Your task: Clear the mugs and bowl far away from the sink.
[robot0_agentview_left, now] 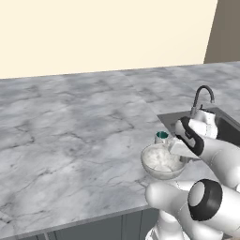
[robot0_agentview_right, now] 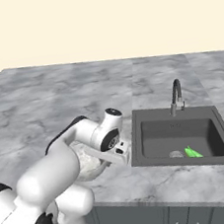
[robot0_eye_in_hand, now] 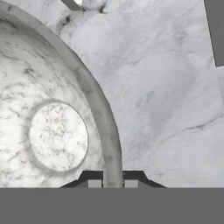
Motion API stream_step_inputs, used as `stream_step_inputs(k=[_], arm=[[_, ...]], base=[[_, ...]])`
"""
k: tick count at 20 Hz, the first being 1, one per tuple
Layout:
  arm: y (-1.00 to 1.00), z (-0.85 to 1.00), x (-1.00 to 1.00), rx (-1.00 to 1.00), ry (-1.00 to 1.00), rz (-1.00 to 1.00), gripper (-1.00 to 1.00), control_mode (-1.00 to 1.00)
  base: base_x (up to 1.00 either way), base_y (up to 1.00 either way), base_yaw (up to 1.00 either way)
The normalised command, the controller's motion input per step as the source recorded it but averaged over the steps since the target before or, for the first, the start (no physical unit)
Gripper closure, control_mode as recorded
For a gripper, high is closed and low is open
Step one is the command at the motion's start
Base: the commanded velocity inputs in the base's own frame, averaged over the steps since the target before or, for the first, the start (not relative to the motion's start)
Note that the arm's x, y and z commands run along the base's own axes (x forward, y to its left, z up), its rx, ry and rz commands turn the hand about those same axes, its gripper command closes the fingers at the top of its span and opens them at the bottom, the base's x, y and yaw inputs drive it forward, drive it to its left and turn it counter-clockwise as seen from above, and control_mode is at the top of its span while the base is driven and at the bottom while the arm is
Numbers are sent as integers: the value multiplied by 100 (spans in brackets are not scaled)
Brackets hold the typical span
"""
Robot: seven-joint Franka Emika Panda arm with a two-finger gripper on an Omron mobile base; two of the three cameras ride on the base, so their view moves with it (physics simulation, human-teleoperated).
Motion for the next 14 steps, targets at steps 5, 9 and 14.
stream_step_inputs(k=[5, 9, 14], arm=[[4, 93, -82, 9, 1, -24, 100, -100], [20, 88, -41, 0, -3, -57, 100, -100], [15, 55, -41, 0, 0, -77, 100, -100]], base=[[0, 0, 0], [0, 0, 0], [0, 0, 0]])
